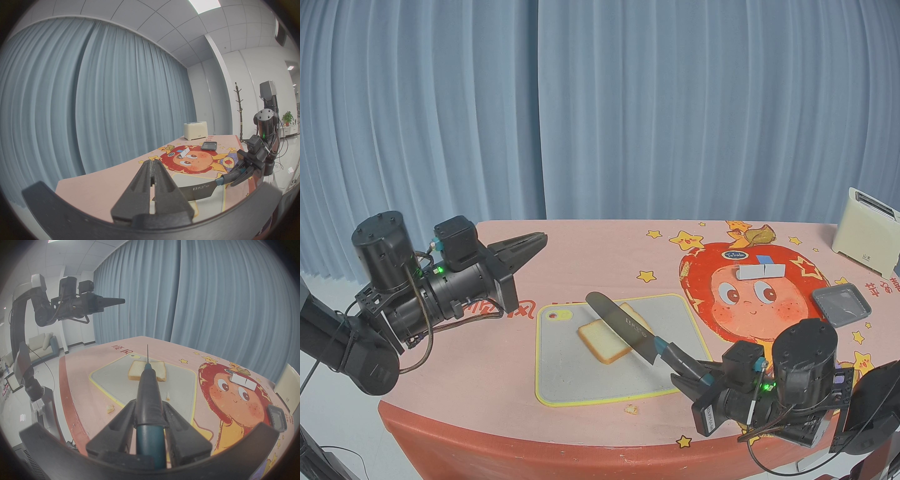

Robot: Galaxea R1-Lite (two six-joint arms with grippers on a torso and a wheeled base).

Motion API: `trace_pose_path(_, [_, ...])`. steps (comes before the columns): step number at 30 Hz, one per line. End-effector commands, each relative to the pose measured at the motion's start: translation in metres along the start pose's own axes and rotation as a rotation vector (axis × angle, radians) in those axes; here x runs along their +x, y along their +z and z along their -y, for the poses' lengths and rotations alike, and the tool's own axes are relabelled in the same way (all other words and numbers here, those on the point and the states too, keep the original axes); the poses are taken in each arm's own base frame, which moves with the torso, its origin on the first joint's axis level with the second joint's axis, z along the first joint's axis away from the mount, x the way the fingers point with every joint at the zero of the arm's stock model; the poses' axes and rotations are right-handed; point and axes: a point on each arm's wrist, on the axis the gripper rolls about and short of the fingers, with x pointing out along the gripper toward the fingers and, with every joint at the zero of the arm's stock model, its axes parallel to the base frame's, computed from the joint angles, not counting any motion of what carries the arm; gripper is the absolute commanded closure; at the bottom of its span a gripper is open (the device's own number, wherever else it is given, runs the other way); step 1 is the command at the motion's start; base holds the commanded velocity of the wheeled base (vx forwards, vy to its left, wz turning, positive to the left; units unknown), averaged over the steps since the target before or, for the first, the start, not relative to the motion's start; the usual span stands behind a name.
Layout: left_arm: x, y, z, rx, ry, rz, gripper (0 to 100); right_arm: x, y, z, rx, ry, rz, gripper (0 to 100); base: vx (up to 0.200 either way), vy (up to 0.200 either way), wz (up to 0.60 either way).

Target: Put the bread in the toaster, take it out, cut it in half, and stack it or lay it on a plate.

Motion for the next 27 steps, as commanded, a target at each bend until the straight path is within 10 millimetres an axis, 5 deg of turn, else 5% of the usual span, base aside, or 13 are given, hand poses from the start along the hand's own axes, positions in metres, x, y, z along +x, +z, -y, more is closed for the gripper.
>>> trace_pose_path(1, [0.017,0.01,0.003,-0.001,-0.035,0.008,100,-0.001,0.002,0.001,0.004,-0.001,0.008,100,0.0,0.0,0.0])
trace_pose_path(9, [0.046,0.0,0.018,-0.003,-0.107,-0.005,100,0.001,-0.002,0.002,0.001,-0.008,-0.01,100,0.0,0.0,0.0])
trace_pose_path(27, [0.061,-0.04,0.032,-0.024,-0.148,-0.128,100,0.0,-0.003,0.0,-0.006,0.004,-0.014,100,0.0,0.0,0.0])
